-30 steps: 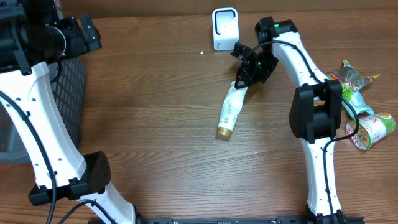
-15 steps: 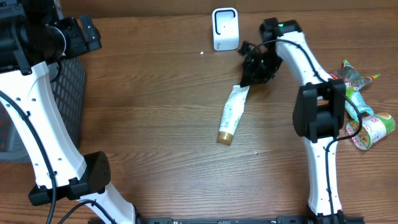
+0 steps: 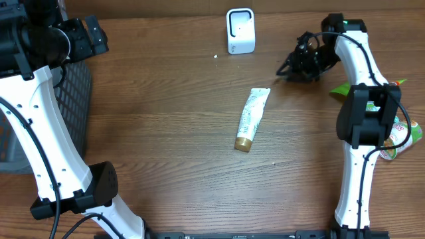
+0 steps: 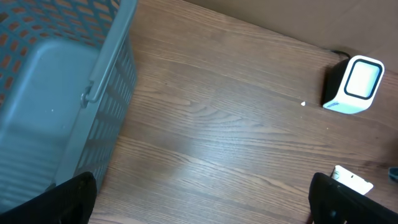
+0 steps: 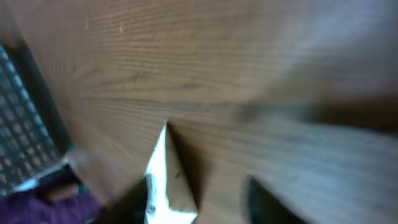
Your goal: Scan the item barcode
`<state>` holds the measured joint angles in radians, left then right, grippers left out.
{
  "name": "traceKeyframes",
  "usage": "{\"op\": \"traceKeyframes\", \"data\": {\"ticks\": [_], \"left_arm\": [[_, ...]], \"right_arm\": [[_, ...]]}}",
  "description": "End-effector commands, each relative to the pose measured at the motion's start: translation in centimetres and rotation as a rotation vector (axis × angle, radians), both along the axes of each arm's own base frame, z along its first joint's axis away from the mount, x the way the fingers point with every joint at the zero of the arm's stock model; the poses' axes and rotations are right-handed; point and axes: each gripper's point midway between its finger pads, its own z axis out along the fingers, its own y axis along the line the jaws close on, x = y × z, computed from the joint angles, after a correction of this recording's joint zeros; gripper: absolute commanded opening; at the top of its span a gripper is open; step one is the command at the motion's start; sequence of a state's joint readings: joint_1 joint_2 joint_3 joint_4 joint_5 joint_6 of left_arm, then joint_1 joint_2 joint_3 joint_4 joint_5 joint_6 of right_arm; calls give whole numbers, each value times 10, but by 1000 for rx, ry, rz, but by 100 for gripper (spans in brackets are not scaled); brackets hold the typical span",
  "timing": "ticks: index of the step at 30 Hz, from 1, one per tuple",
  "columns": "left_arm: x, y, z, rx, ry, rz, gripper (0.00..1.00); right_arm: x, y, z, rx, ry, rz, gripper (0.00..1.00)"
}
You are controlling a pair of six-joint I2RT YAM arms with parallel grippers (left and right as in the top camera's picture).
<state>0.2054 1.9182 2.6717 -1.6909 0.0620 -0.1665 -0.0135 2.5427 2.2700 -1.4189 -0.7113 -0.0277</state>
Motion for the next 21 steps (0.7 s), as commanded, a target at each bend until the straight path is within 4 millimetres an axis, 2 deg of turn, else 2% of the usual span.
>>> {"op": "traceKeyframes", "data": {"ticks": [1,4,10,12,13,14,21], "left_arm": [[0,3,0,1,-1,19,100],[0,3,0,1,-1,19,100],[0,3,0,1,-1,19,100],[0,3,0,1,-1,19,100],[0,3,0,1,-1,19,100],[0,3,0,1,-1,19,100],[0,3,0,1,-1,19,100]], "right_arm": [[-8,22,58,30,-80,41,76],[-27,29,61,-25,-22,73,100],[-54,58,35,-96,75,132,100],[-59,57,15,-206,117,107,100],[-61,50,-2,-338,156,45,100],[-62,47,-9,-385,166,24,100],[-70,68,-23,-419,163,37,100]]}}
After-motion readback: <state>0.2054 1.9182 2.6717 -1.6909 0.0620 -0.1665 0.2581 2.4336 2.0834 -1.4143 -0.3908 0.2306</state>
